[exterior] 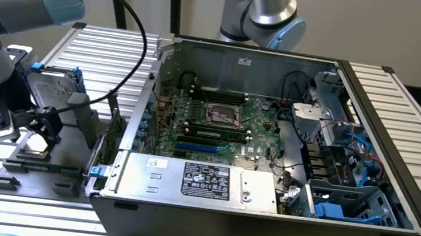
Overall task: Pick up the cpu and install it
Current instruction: 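Pick up the cpu and move it towards the insertion slot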
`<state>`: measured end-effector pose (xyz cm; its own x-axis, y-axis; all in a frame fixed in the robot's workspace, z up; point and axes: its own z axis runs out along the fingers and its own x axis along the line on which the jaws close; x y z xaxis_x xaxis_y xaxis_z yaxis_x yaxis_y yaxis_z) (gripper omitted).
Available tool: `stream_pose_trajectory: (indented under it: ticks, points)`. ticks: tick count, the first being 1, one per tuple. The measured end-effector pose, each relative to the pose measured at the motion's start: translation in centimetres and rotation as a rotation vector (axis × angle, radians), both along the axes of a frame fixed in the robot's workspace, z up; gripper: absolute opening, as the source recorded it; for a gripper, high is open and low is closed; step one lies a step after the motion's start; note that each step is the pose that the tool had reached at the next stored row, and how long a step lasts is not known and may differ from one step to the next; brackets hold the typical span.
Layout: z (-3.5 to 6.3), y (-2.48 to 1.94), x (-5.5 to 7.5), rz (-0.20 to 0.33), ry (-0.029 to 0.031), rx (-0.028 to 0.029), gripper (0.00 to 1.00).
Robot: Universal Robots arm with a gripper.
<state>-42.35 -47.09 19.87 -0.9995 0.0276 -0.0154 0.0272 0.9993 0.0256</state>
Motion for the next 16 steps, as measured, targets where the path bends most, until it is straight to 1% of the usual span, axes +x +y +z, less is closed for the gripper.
stream_pose_trajectory:
  ticks: [12,16]
  points:
    - [-0.3,0.05,0.0,-0.005,0.0001,0.0004,0.79]
    - [-0.46,0.05,-0.04,-0.006,0.0001,0.0037,0.79]
